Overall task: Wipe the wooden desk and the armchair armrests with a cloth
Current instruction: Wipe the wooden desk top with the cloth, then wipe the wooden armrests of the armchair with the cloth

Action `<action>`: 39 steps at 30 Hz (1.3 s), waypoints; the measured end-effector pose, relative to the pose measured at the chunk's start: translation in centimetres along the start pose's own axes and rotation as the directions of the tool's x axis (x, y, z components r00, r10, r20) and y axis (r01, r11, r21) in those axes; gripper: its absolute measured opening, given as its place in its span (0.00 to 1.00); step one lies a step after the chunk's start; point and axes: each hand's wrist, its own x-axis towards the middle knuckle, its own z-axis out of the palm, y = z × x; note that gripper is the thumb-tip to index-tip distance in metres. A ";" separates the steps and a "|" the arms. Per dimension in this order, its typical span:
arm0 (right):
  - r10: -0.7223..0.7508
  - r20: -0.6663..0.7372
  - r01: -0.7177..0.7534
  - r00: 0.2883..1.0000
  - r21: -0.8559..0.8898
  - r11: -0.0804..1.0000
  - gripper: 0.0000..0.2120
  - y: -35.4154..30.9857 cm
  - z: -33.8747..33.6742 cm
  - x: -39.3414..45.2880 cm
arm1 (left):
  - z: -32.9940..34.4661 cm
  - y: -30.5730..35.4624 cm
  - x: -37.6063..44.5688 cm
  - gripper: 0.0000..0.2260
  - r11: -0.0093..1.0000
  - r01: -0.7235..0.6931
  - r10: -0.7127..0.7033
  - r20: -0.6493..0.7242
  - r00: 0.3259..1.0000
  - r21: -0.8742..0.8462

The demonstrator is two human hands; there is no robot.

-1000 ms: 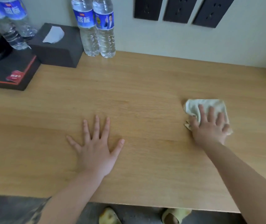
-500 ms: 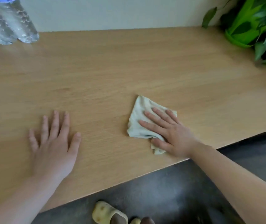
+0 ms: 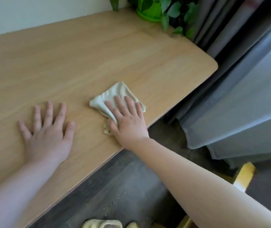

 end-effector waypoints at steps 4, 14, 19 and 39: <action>-0.428 0.163 0.442 0.889 -0.060 0.895 0.25 7.1 -2.0 -3.1 | 0.0 0.4 -0.2 0.28 1.000 0.015 -0.015 -0.010 1.000 0.012; 0.564 -0.060 -0.558 0.823 0.096 0.824 0.26 6.1 -1.8 7.4 | -1.7 1.6 1.2 0.24 0.913 -0.395 0.370 0.207 0.906 0.100; 0.266 -0.145 -0.247 0.953 0.142 0.959 0.26 1.3 -0.5 2.1 | -2.6 5.9 8.6 0.31 0.696 -0.712 0.665 0.289 0.688 0.095; 0.990 0.136 -0.835 -0.036 0.540 -0.105 0.13 18.3 7.7 -38.6 | 13.7 45.9 -9.2 0.27 -0.100 -0.992 0.884 0.449 -0.127 -0.083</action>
